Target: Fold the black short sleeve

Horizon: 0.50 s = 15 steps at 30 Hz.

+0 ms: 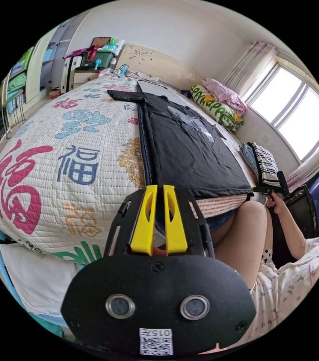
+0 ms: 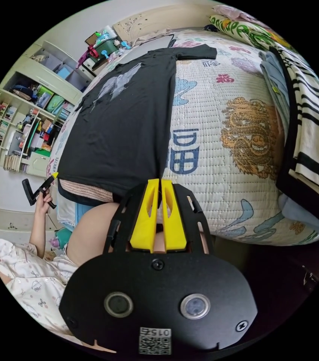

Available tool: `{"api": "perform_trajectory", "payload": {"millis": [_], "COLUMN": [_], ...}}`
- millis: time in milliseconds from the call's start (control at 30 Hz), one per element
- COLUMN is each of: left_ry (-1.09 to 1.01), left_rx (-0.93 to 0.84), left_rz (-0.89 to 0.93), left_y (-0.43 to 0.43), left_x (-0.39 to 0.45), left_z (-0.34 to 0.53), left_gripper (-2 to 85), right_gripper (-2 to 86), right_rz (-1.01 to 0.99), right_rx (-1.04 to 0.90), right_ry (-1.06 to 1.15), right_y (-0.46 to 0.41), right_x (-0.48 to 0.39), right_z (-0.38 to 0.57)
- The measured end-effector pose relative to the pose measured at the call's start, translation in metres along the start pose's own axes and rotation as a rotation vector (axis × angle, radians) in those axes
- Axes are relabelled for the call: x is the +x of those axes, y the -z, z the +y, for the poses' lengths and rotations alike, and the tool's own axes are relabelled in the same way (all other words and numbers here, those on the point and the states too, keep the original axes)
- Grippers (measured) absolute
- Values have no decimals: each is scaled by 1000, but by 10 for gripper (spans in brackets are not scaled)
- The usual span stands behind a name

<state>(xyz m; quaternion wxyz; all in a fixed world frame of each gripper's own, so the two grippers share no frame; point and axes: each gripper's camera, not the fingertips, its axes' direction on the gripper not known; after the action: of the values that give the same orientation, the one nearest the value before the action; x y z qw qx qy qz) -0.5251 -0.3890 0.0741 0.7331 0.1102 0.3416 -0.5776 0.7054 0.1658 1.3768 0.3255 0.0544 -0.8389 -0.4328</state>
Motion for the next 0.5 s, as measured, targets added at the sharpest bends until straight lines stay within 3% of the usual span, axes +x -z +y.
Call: {"api": "perform_trajectory", "payload": {"millis": [267, 500], "left_ry": [-4, -35], "left_rx": [46, -13], "left_rz": [10, -98], "left_y": [-8, -47], "left_x": [56, 121], "left_z": [-124, -255], "left_gripper": [5, 2], "right_gripper": [2, 2], "right_rz": [-7, 206], "right_rx": [32, -30], "right_ry": [0, 108], "right_y": [-16, -68], "right_x": [15, -20], "right_z": [42, 84]}}
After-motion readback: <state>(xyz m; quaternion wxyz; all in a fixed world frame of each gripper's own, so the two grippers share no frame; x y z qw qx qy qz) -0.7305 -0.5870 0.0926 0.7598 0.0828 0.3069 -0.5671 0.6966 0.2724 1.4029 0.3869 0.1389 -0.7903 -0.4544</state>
